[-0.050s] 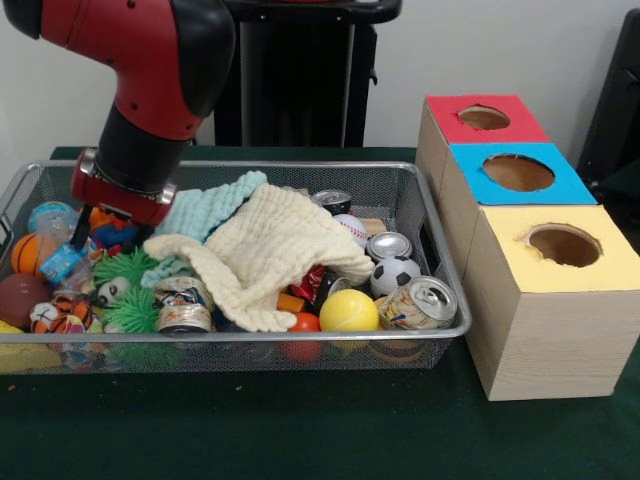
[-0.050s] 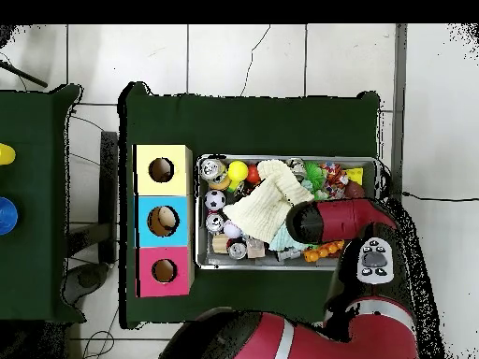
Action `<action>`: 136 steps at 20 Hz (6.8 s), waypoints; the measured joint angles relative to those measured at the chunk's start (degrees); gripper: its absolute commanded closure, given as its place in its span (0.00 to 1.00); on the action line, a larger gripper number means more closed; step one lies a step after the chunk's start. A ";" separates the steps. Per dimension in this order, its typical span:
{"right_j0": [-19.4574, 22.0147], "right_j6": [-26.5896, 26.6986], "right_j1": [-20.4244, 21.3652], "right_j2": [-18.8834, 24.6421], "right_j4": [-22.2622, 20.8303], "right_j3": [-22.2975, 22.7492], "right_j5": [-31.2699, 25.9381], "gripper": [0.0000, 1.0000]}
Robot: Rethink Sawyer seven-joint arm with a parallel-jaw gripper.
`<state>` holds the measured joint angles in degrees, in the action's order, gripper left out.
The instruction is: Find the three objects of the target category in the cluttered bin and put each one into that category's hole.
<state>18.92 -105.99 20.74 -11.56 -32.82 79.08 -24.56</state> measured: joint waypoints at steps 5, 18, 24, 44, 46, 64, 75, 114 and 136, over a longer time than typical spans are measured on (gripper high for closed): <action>0.12 0.00 0.15 -0.44 1.23 1.46 2.40 0.00; 0.13 0.00 0.07 -1.71 3.28 3.59 7.85 0.00; 0.13 0.00 0.04 -1.84 4.17 4.23 8.50 0.00; 8.76 0.00 4.62 5.15 8.36 3.51 1.07 0.00; 8.73 0.00 4.69 5.15 8.35 3.45 1.07 0.00; 8.78 0.00 6.29 4.93 8.25 3.36 -1.03 0.00; 8.10 0.00 12.60 4.87 8.21 -0.93 -23.31 0.00; 8.76 0.00 8.43 4.90 6.49 0.07 -6.46 0.00; 7.67 0.00 5.44 2.80 6.62 5.20 5.62 0.00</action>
<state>26.59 -105.99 26.18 -8.76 -26.19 84.28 -18.93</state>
